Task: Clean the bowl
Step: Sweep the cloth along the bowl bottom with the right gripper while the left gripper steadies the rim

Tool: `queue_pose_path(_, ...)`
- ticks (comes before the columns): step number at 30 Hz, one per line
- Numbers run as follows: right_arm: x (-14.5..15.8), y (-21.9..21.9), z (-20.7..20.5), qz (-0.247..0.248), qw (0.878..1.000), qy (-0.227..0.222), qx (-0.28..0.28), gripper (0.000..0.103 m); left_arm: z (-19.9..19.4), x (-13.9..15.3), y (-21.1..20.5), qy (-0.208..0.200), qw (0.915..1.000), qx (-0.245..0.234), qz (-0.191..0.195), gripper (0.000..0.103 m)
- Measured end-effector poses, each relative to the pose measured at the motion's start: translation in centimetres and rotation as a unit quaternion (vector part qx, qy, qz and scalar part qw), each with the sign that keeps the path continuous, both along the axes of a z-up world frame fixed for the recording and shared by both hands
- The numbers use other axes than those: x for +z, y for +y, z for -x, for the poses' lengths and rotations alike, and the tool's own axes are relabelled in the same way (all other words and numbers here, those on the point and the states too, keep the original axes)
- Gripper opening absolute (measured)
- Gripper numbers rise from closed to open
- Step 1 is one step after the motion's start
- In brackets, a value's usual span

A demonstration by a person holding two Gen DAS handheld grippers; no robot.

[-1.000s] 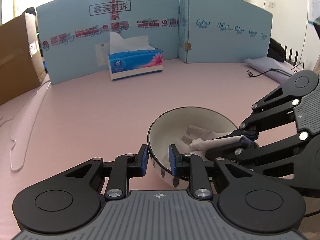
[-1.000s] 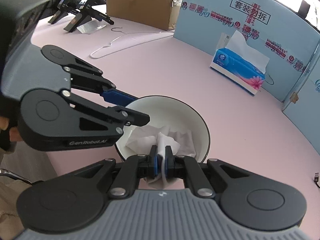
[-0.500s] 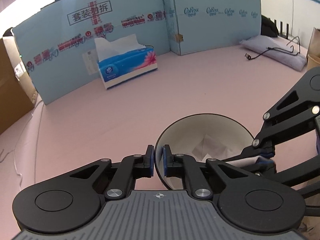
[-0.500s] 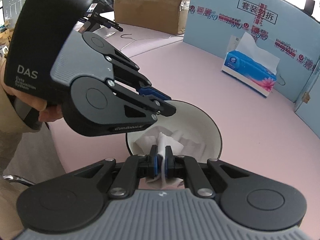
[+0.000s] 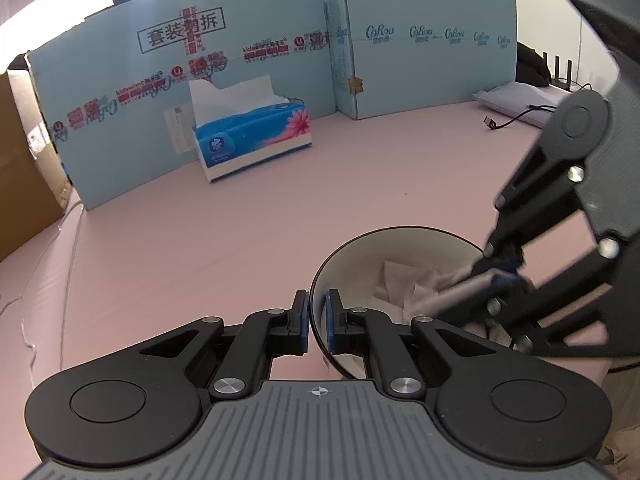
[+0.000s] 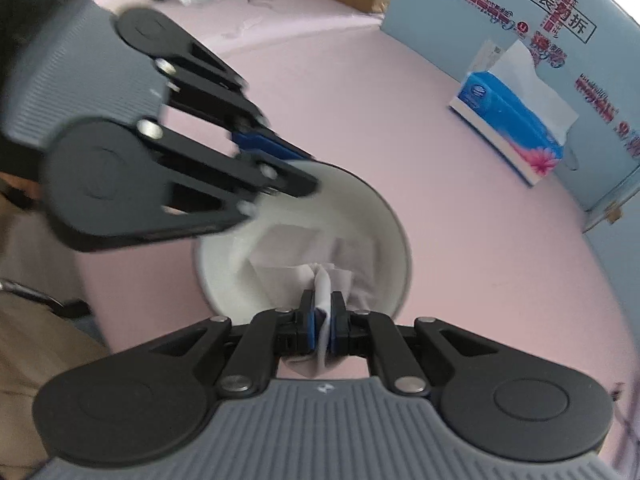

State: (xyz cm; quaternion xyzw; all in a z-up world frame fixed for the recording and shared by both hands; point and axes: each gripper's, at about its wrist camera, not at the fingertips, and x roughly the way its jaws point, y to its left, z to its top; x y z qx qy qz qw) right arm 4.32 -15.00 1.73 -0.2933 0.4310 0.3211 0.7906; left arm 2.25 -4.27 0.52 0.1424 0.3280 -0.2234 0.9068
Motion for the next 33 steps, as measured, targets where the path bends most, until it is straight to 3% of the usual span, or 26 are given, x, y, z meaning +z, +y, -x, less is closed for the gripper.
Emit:
queue_pose_path(5, 0.1, 1.0, 0.0, 0.034, 0.998, -0.057, 0.002, 0.006, 0.0, -0.2, 0.5, 0.001, 0.9999, -0.005, 0.009, 0.012)
queue_pose_path(18, 2.0, 0.1, -0.5, -0.033, 0.997, -0.067, -0.029, 0.007, -0.2, -0.4, 1.2, 0.013, 0.9992, 0.004, 0.038, 0.017)
queue_pose_path(33, 0.6, -0.7, -0.1, -0.075, 0.994, -0.041, -0.074, 0.006, 1.0, -0.3, 2.0, 0.029, 0.9956, 0.041, 0.079, 0.025)
